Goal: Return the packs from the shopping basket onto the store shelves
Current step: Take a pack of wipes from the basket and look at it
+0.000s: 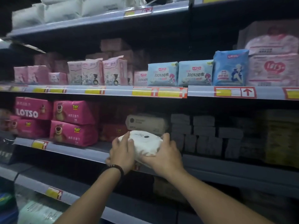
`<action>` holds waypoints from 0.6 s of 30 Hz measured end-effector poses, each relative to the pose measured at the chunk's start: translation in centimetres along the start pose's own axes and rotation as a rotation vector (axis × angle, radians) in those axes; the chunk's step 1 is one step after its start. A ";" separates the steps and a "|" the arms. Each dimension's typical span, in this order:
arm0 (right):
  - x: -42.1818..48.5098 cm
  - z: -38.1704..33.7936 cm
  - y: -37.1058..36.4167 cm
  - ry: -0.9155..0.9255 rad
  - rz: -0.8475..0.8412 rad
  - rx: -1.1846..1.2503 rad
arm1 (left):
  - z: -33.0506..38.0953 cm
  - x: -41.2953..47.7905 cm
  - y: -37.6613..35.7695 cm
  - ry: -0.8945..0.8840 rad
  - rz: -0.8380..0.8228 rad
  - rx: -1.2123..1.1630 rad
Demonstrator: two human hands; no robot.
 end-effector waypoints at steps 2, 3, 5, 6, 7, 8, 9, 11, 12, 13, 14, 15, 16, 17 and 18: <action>0.2 0.3 0.0 -0.015 -0.023 -0.033 | -0.1 -0.2 -0.5 0.011 -0.007 -0.024; 0.3 0.3 0.1 -0.022 -0.044 -0.045 | 0.0 -0.1 -0.5 0.022 -0.005 -0.017; 0.9 0.3 0.3 -0.049 -0.088 -0.015 | 0.5 0.1 -0.3 0.048 -0.015 0.003; 1.2 0.3 0.3 -0.067 -0.112 0.016 | 0.7 0.1 -0.2 0.048 -0.026 0.011; 1.5 0.3 0.3 -0.082 -0.138 0.038 | 0.8 0.1 -0.1 0.045 -0.040 0.020; 1.8 0.2 0.3 -0.094 -0.168 0.050 | 0.7 0.0 0.0 0.043 -0.050 0.034; 1.9 0.0 0.3 -0.103 -0.196 0.059 | 0.7 0.0 0.1 0.038 -0.054 0.054; 2.1 -0.3 0.3 -0.119 -0.235 0.062 | 0.5 0.1 0.0 0.058 -0.079 0.091; 2.0 -0.4 0.3 -0.123 -0.249 0.061 | 0.6 0.2 -0.1 0.080 -0.090 0.100; 1.8 -0.4 0.4 -0.119 -0.257 0.056 | 0.9 0.0 -0.1 0.101 -0.096 0.102; 1.4 -0.2 0.6 -0.107 -0.263 0.054 | 1.2 -0.3 0.1 0.115 -0.093 0.102; 1.0 0.0 0.9 -0.090 -0.268 0.057 | 1.6 -0.7 0.3 0.117 -0.076 0.096; 0.3 0.4 1.3 -0.075 -0.272 0.066 | 2.0 -1.4 0.6 0.104 -0.045 0.092; -0.4 0.8 2.0 -0.052 -0.268 0.068 | 2.4 -2.3 1.0 0.069 -0.002 0.099; -1.4 1.3 2.9 -0.020 -0.256 0.059 | 2.9 -3.6 1.3 0.011 0.045 0.115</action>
Point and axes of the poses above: each hand's wrist, its own x-axis towards the middle knuckle, its own y-axis out of the back of the hand, z = x × y, the point moved 7 cm from there along x, towards the middle knuckle, and after that the axes turned 3 degrees about x, right-handed, at the moved point
